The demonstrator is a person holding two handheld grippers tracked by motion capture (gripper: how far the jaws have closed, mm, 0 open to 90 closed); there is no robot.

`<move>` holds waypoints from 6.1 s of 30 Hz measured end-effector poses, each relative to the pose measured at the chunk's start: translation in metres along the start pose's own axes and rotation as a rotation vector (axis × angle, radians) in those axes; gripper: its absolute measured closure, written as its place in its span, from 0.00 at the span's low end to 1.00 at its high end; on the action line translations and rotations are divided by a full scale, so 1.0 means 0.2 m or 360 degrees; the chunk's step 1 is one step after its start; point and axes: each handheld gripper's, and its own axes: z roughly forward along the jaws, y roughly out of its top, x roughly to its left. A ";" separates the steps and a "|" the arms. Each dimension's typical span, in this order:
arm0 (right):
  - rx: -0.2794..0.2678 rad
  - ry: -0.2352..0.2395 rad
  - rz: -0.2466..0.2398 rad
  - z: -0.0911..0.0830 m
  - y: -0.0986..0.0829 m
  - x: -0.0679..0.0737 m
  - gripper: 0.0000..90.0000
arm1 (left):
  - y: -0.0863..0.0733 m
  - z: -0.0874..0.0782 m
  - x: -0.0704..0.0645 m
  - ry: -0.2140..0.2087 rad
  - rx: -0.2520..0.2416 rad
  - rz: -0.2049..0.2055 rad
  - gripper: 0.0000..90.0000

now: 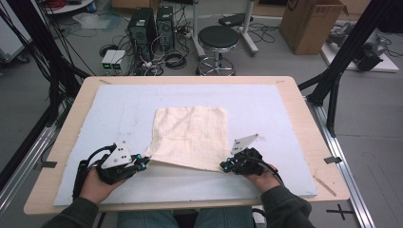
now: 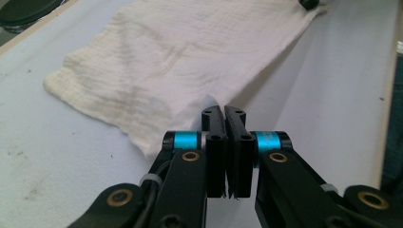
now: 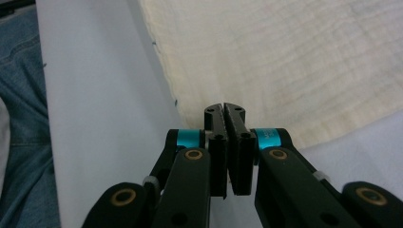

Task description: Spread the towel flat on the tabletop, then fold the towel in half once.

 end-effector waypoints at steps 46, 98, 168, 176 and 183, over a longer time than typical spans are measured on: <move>-0.0055 0.0152 -0.0094 -0.06 -0.08 0.09 0.96 | -0.22 0.13 -0.11 -0.0179 0.0027 -0.0132 0.95; -0.0416 -0.0153 0.0242 -0.13 -0.01 -0.07 0.32 | -0.15 0.11 0.08 0.0156 -0.0185 -0.0458 0.39; -0.0303 -0.0337 0.0423 -0.10 0.34 -0.65 0.48 | 0.15 0.40 0.71 0.0278 -0.0058 -0.0699 0.52; -0.0265 -0.0422 0.0478 -0.02 0.37 -0.78 0.61 | 0.09 0.56 0.80 0.0356 0.0008 -0.0792 0.58; -0.0180 -0.0388 0.0595 0.07 0.30 -0.86 0.67 | 0.03 0.68 0.81 0.0392 0.0116 -0.0844 0.60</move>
